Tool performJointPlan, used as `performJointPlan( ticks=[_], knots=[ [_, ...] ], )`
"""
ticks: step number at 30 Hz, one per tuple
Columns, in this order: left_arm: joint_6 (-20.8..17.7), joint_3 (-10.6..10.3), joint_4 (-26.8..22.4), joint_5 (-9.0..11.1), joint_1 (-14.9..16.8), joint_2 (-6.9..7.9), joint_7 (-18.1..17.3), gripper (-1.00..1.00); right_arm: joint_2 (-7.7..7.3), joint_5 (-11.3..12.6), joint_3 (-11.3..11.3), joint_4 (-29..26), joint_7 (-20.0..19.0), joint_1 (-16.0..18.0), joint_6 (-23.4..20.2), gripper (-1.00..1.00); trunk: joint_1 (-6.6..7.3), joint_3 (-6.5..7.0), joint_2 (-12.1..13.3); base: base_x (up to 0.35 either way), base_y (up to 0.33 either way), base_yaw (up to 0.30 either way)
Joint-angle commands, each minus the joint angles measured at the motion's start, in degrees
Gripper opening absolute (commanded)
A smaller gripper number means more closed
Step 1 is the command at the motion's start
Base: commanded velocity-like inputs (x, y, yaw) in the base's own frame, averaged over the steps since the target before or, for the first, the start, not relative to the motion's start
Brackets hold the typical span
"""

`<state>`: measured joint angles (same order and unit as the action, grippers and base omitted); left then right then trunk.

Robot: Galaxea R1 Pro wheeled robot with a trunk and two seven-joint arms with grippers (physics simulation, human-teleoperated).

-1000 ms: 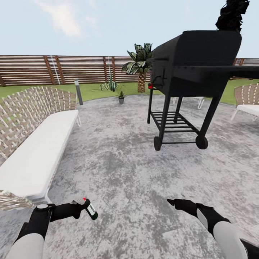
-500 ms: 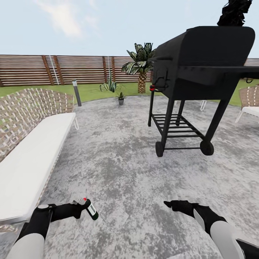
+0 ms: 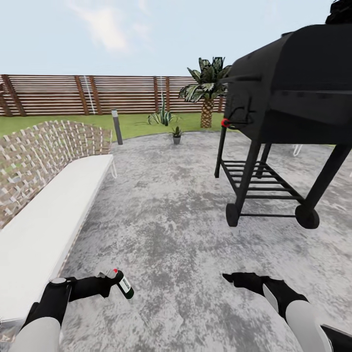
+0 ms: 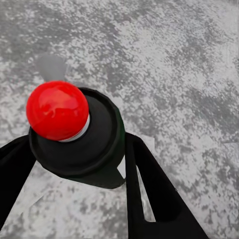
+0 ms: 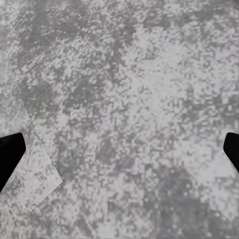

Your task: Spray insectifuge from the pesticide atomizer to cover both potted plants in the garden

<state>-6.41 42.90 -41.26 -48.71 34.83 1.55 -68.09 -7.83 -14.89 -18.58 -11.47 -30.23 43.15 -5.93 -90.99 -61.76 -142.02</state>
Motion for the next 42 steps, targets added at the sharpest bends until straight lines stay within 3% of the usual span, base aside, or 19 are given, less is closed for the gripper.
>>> performJointPlan(
  ticks=[1,42],
  knots=[
    [-0.5,0.3,0.0,-0.2,0.1,-0.06,-0.3,-1.0,0.01,-0.4,-0.5,-0.1,-0.4,0.0,-0.4,1.0,-0.02,-0.05,0.0,0.335,0.0,0.221],
    [-0.5,0.3,0.0,-0.2,0.1,-0.06,-0.3,-1.0,0.01,-0.4,-0.5,-0.2,-0.4,0.0,-0.1,1.0,-0.02,-0.05,0.0,0.335,0.0,0.03]
  ],
)
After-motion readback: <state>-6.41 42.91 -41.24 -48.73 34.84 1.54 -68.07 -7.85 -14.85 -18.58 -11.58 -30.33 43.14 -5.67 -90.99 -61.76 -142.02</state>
